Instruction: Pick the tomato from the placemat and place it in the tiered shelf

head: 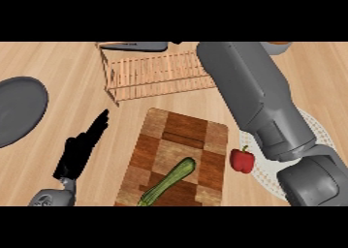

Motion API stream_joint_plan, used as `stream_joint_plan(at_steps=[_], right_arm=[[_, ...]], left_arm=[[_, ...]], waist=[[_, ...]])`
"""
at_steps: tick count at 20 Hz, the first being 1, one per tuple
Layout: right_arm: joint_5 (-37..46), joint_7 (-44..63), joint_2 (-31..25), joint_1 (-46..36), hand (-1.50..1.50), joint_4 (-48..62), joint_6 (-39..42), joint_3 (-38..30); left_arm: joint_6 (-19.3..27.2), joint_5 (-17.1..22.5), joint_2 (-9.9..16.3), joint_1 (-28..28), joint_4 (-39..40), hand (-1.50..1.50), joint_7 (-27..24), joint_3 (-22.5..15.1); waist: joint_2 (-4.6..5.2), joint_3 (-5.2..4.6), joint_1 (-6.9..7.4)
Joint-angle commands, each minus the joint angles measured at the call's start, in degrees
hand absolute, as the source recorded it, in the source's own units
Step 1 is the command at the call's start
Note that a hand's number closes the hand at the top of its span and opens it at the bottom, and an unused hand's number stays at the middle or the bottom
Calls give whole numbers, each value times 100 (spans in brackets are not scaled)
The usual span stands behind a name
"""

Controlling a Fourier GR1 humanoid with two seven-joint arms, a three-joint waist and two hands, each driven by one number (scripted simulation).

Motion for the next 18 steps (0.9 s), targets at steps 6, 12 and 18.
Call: stream_joint_plan(at_steps=[6,12,18], right_arm=[[-2508,-754,144,43,-150,100,-743,-1786],[-3178,-1944,146,-18,-150,249,-1586,-2082],[-3227,-2617,-49,225,-150,-238,-2919,-2436]], left_arm=[[-124,-46,-38,-83,128,0,-127,-138],[91,-192,-134,-93,250,0,-155,-139],[62,-56,-32,205,14,0,-168,12]], waist=[[71,9,275],[14,1,98],[-56,4,-118]])
